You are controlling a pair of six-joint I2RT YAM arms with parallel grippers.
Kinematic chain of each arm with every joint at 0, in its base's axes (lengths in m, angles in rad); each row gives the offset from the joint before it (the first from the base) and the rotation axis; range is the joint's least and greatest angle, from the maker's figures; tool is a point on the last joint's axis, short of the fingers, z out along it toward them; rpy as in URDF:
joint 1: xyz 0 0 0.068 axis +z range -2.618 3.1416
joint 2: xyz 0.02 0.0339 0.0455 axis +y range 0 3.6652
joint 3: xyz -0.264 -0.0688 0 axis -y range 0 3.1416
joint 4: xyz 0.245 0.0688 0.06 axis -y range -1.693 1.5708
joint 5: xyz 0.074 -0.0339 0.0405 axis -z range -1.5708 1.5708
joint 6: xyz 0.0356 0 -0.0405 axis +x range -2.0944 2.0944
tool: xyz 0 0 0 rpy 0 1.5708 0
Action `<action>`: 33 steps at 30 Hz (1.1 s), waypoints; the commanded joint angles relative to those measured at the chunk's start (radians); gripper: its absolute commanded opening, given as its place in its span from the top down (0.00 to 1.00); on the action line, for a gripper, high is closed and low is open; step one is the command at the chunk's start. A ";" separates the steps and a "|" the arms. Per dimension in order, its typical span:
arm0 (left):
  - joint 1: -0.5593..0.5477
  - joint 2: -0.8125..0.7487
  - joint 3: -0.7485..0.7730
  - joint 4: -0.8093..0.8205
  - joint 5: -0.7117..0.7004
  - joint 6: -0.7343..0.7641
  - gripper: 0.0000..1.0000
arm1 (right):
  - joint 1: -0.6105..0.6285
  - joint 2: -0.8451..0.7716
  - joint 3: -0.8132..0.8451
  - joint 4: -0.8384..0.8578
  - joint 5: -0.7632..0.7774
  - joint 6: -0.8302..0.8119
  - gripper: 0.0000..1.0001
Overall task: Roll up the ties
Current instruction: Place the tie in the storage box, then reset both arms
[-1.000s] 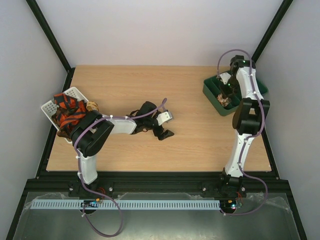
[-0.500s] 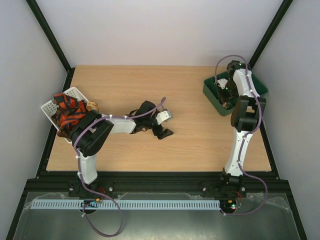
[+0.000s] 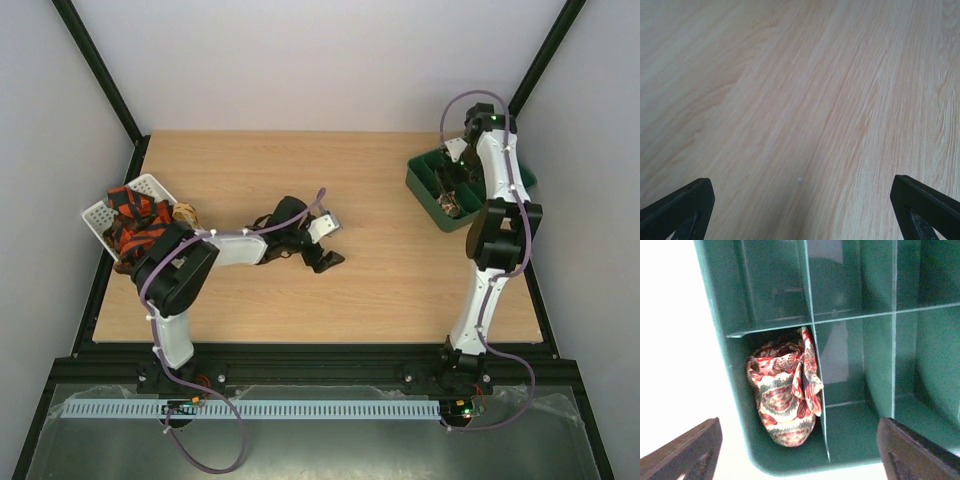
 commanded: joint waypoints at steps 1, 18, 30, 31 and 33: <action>0.039 -0.087 0.050 -0.005 -0.026 -0.055 0.01 | -0.004 -0.136 0.027 0.005 -0.063 0.048 0.06; 0.375 -0.316 0.311 -0.448 -0.240 -0.250 0.01 | -0.004 -0.440 -0.402 0.465 -0.578 0.445 0.01; 0.418 -0.506 0.034 -0.506 -0.325 -0.232 0.01 | 0.023 -0.818 -1.160 0.812 -0.656 0.468 0.01; 0.421 -0.511 0.027 -0.501 -0.316 -0.243 0.01 | 0.025 -0.831 -1.178 0.812 -0.653 0.466 0.01; 0.428 -0.512 0.023 -0.480 -0.310 -0.275 0.01 | 0.027 -0.855 -1.206 0.808 -0.646 0.461 0.01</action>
